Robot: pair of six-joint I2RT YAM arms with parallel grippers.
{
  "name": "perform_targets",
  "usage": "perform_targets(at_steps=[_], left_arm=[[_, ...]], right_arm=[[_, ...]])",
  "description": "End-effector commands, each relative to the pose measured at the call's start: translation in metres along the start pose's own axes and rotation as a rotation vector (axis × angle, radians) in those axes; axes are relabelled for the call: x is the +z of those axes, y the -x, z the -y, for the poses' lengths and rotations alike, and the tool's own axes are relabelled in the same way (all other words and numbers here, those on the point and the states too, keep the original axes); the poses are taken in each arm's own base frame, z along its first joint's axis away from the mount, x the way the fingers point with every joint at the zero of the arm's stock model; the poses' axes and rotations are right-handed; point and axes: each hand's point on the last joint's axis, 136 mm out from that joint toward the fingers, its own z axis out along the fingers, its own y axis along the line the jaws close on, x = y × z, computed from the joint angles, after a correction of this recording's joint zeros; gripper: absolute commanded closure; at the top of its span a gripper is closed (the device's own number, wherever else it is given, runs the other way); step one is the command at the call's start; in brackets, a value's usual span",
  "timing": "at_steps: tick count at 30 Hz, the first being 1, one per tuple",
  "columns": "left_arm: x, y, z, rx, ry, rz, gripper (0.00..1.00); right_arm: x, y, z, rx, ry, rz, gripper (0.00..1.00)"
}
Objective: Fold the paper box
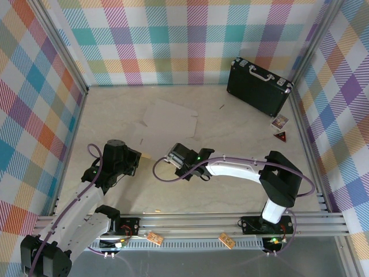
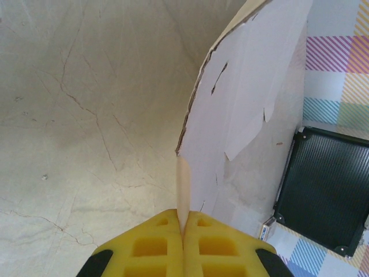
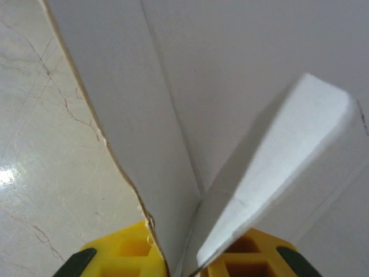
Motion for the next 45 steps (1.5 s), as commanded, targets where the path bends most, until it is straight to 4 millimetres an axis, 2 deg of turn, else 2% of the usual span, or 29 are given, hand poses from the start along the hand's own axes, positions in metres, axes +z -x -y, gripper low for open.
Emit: perform_targets(at_steps=[1,5,13,22,23,25,26,27,28,29,30,31,35,38,42,45], left_arm=[[-0.007,-0.008,0.008,0.011,-0.011,-0.040,1.00],[-0.005,-0.009,0.006,0.014,-0.002,-0.045,1.00],[-0.005,-0.008,0.003,0.021,0.012,-0.040,1.00],[-0.007,-0.008,0.000,0.040,0.029,-0.041,1.00],[-0.008,-0.008,0.000,0.051,0.035,-0.040,0.89],[-0.011,-0.005,-0.002,0.085,0.046,-0.024,0.58],[-0.014,-0.003,-0.004,0.106,0.059,-0.014,0.43],[-0.017,-0.002,-0.007,0.126,0.073,-0.004,0.31],[-0.021,0.001,-0.010,0.146,0.088,0.009,0.21],[-0.024,0.003,-0.012,0.172,0.100,0.023,0.15],[-0.028,0.006,-0.015,0.195,0.107,0.037,0.12],[-0.032,0.009,-0.018,0.225,0.116,0.054,0.10],[-0.052,0.022,-0.024,0.387,0.147,0.127,0.03],[-0.058,0.025,-0.030,0.474,0.163,0.143,0.02],[-0.048,0.013,-0.033,0.576,0.137,0.067,0.05],[-0.036,0.002,-0.032,0.638,0.108,0.006,0.10]], right_arm=[[-0.011,0.029,-0.005,-0.040,0.016,0.075,0.88],[-0.012,0.032,-0.008,-0.078,0.023,0.076,1.00],[-0.018,0.027,-0.020,-0.163,0.079,0.094,1.00],[-0.024,0.024,-0.016,-0.150,0.062,0.114,1.00],[-0.023,0.024,-0.012,-0.131,0.040,0.112,1.00],[-0.023,0.021,-0.007,-0.091,0.018,0.093,1.00],[-0.023,0.019,-0.003,-0.068,0.002,0.078,0.90],[-0.024,0.017,0.000,-0.046,-0.014,0.066,0.73],[-0.024,0.014,0.002,-0.027,-0.018,0.052,0.50],[-0.025,0.010,0.005,-0.020,-0.028,0.047,0.31],[-0.026,0.009,0.006,0.020,-0.033,0.052,0.07],[-0.029,0.006,0.006,0.037,-0.023,0.053,0.02],[-0.041,0.002,0.005,0.115,0.048,0.079,0.01],[-0.048,0.003,0.011,0.199,0.084,0.092,0.00],[-0.047,0.005,0.022,0.300,0.070,0.064,0.04],[-0.035,0.004,0.023,0.383,0.071,-0.001,0.10]])
